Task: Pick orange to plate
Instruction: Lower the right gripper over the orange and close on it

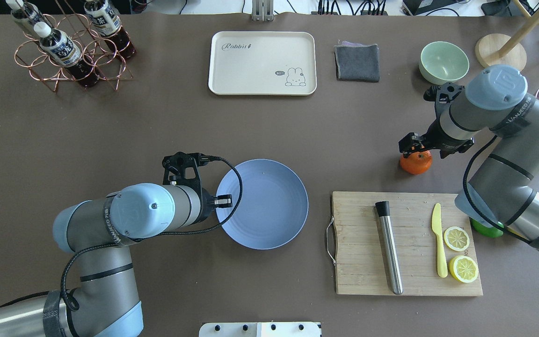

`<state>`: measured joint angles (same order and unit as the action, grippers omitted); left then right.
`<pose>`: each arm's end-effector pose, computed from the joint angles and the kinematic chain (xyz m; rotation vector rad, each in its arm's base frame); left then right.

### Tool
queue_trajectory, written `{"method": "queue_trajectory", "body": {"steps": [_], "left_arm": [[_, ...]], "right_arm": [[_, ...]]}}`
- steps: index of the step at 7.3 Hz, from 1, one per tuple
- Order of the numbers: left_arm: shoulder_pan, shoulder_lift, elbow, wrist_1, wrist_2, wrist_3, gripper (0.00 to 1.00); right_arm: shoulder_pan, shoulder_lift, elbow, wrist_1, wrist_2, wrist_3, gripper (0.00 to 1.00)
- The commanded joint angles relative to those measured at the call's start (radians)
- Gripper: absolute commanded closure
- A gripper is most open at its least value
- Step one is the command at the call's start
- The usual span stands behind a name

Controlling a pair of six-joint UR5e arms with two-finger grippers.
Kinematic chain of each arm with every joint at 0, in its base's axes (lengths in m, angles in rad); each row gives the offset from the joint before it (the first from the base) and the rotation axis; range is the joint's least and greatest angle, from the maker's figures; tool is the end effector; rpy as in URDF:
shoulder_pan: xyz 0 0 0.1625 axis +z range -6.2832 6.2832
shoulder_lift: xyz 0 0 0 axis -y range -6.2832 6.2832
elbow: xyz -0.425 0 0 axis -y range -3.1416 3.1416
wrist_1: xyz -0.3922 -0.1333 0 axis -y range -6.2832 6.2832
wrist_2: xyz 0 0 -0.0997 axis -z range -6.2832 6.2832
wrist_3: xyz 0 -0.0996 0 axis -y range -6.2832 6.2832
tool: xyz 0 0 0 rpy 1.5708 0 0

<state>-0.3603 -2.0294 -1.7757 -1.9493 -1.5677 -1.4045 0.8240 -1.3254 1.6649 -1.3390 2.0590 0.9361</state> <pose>0.5457 -0.3483 0.2662 0.2743 1.0069 -0.1777 -0.3471 -0.5024 0.4642 0.0190 -0.7332 0.0413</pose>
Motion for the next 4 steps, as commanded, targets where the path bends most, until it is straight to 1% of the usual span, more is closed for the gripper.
{"method": "queue_trajectory", "body": {"steps": [1, 4], "left_arm": [[-0.005, 0.003, 0.002, -0.002, 0.000, 0.012, 1.00], [-0.008, 0.003, 0.008, -0.002, 0.000, 0.012, 1.00]], "right_arm": [[-0.003, 0.009, 0.006, 0.000, 0.001, 0.007, 0.00], [-0.020, 0.012, -0.016, 0.000, -0.002, 0.004, 0.00]]}}
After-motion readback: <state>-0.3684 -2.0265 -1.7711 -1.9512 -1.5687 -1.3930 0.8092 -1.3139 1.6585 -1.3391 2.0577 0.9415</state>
